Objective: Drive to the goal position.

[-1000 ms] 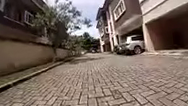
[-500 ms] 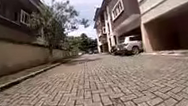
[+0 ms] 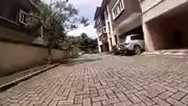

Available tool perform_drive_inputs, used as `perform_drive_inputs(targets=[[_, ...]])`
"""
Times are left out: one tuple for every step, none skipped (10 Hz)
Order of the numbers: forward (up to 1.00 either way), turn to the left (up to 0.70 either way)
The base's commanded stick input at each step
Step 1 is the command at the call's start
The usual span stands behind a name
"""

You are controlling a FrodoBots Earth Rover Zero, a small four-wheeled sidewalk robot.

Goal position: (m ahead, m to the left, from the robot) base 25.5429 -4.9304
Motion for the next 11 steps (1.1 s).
perform_drive_inputs(targets=[[0.50,0.00],[0.50,0.00],[0.50,0.00],[0.50,0.00],[0.50,0.00],[0.50,0.00],[0.50,0.00],[0.50,0.00],[0.50,0.00],[0.50,0.00],[0.50,0.00]])
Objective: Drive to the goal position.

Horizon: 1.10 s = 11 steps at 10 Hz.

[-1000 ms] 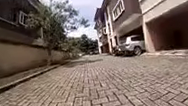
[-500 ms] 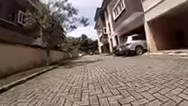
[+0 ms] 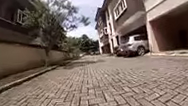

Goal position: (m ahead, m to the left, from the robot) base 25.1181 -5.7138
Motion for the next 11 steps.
perform_drive_inputs(targets=[[0.50,0.00],[0.50,0.00],[0.50,0.00],[0.50,0.00],[0.50,0.00],[0.50,0.00],[0.50,0.00],[0.50,0.00],[0.50,0.00],[0.50,0.00],[0.50,0.00]])
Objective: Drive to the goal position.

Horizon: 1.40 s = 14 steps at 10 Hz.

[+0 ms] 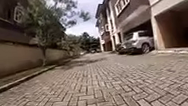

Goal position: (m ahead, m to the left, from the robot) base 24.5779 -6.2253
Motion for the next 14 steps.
perform_drive_inputs(targets=[[0.50,0.00],[0.50,0.00],[0.50,0.00],[0.50,0.00],[0.50,0.00],[0.50,0.00],[0.50,0.00],[0.50,0.00],[0.50,0.00],[0.50,0.00],[0.50,0.00],[0.50,0.00],[0.50,0.00],[0.50,0.00]])
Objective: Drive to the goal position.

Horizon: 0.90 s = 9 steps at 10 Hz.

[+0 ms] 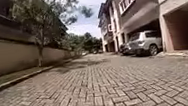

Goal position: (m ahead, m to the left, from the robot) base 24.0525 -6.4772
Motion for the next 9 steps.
perform_drive_inputs(targets=[[0.50,0.00],[0.50,0.00],[0.50,0.00],[0.50,0.00],[0.50,0.00],[0.50,0.00],[0.50,0.00],[0.50,0.00],[0.50,0.00]])
